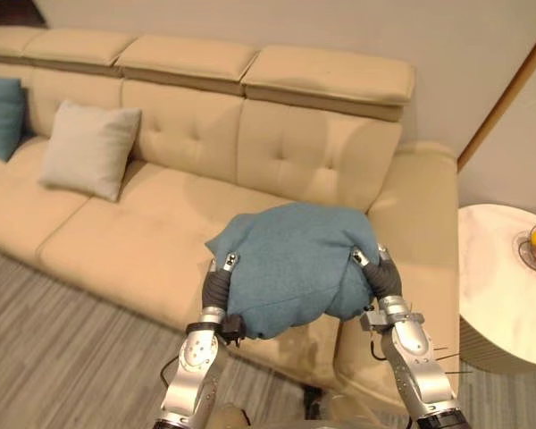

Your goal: Pick up cushions and gather them together orderly.

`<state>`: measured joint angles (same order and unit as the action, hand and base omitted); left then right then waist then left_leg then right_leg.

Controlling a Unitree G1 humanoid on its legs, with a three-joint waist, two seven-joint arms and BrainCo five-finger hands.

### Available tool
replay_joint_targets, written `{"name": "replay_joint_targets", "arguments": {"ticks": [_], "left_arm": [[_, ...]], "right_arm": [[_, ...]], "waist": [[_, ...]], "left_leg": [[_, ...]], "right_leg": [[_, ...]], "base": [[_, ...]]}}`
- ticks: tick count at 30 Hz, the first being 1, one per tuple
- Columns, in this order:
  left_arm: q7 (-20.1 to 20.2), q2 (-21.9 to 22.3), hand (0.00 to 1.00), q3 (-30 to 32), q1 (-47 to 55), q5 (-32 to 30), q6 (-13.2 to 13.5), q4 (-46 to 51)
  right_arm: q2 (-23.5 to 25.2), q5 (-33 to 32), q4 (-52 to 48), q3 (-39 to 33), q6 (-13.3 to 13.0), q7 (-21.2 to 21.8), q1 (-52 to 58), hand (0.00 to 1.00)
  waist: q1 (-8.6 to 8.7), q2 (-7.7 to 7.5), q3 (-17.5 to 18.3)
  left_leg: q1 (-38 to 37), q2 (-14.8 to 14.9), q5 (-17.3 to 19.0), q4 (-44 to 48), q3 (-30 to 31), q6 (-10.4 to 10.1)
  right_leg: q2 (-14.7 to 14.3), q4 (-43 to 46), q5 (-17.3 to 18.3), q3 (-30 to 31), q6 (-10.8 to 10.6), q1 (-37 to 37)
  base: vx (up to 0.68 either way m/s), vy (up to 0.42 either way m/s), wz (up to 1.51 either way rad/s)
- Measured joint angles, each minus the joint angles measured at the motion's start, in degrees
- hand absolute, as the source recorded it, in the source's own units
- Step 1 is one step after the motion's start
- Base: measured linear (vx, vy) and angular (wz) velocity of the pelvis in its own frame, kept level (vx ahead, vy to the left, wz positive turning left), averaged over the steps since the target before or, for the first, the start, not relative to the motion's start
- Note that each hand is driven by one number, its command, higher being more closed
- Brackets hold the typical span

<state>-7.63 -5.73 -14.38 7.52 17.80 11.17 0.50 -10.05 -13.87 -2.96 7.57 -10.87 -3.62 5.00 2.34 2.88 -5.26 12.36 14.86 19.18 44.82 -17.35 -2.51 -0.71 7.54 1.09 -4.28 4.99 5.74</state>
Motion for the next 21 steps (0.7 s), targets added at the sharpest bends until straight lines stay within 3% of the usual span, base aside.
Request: {"name": "replay_joint_targets", "arguments": {"ticks": [3,4,6,7,8,10,11,14,18,21], "left_arm": [[0.2,0.1,1.00,1.1,0.1,-0.2,0.0,0.1],[0.3,0.0,1.00,1.4,0.4,-0.4,0.0,0.1],[0.2,0.1,1.00,1.6,1.0,-0.5,0.0,0.4],[0.2,0.8,1.00,1.8,3.1,-0.5,0.1,1.9],[0.2,1.5,1.00,1.8,3.4,-0.6,0.1,2.1],[0.3,0.9,1.00,3.1,3.3,-1.0,0.0,1.9],[0.3,0.6,1.00,4.2,3.4,-1.1,-0.1,2.0],[0.2,0.1,1.00,6.1,3.4,-1.5,-0.1,2.0],[-0.5,0.1,1.00,7.3,1.9,-3.9,-0.1,2.0],[-4.1,0.2,1.00,9.1,-3.5,-5.1,0.0,1.9]], "right_arm": [[0.1,0.4,0.0,0.3,0.0,0.1,-0.1,1.00],[0.4,0.5,0.1,0.5,0.0,0.2,-0.2,1.00],[0.4,0.6,0.4,0.8,0.0,0.2,-0.1,1.00],[0.1,0.9,0.2,1.3,0.0,0.5,-0.2,1.00],[-0.2,1.0,0.3,1.3,-0.2,0.5,-0.3,1.00],[2.0,1.3,1.6,1.7,0.0,0.5,-0.3,1.00],[2.5,1.8,1.6,2.7,0.0,0.5,-0.6,1.00],[3.6,3.3,3.2,3.8,0.0,0.5,-2.4,1.00],[3.7,5.1,6.9,4.3,0.2,-0.8,-5.9,1.00],[4.2,6.1,7.3,5.5,0.2,-4.5,-12.6,1.00]], "waist": [[-0.96,-0.14,-0.1],[-1.15,-0.11,-0.1],[-1.64,0.05,0.0],[-1.59,1.95,1.1],[-1.16,3.59,1.4],[-0.26,0.46,1.4],[-0.59,-0.74,1.5],[-0.59,-1.05,1.5],[-0.86,-0.48,1.2],[-1.76,0.05,-0.9]], "left_leg": [[1.0,-1.4,-0.6,-11.0,5.4,-1.2],[0.6,-2.2,-2.1,-16.9,9.3,-3.4],[-1.1,-2.2,-5.2,-23.7,11.9,-5.1],[-4.6,-1.3,-11.6,-27.1,12.0,-3.8],[-5.4,-0.7,-11.5,-28.6,11.5,-5.9],[-7.9,-3.0,-12.3,-31.8,5.0,-4.7],[-9.4,-4.4,-12.8,-34.2,0.5,-3.8],[-10.5,-6.7,-13.7,-37.2,-3.6,-2.4],[-11.5,-7.1,-14.8,-39.8,-3.5,-2.2],[-9.8,-7.1,-16.8,-41.7,-3.1,-2.2]], "right_leg": [[0.1,-0.9,0.2,5.4,-0.3,-2.8],[0.1,-0.8,0.2,7.9,-0.3,-3.8],[-0.1,-0.6,0.8,10.1,-2.3,-4.6],[-1.2,-0.9,2.2,12.9,-5.0,-4.4],[-2.0,-1.0,2.2,14.1,-5.9,-4.1],[0.9,-0.9,1.5,16.7,-8.0,-1.8],[3.1,-1.9,0.8,14.9,-9.1,-0.5],[6.9,-4.8,-2.4,4.1,-9.7,0.4],[6.9,-5.8,-3.6,3.5,-9.7,0.0],[6.9,-5.8,-4.9,2.0,-8.9,2.2]], "base": [[0.30,0.136,-1.28],[0.17,0.174,-1.22],[0.17,0.270,-1.64],[0.17,0.323,-1.68],[0.17,0.404,-1.50],[0.10,0.391,-1.24],[0.02,0.223,-1.39],[0.01,0.134,-0.81],[0.00,0.012,-0.02],[-0.08,-0.028,0.11]]}}
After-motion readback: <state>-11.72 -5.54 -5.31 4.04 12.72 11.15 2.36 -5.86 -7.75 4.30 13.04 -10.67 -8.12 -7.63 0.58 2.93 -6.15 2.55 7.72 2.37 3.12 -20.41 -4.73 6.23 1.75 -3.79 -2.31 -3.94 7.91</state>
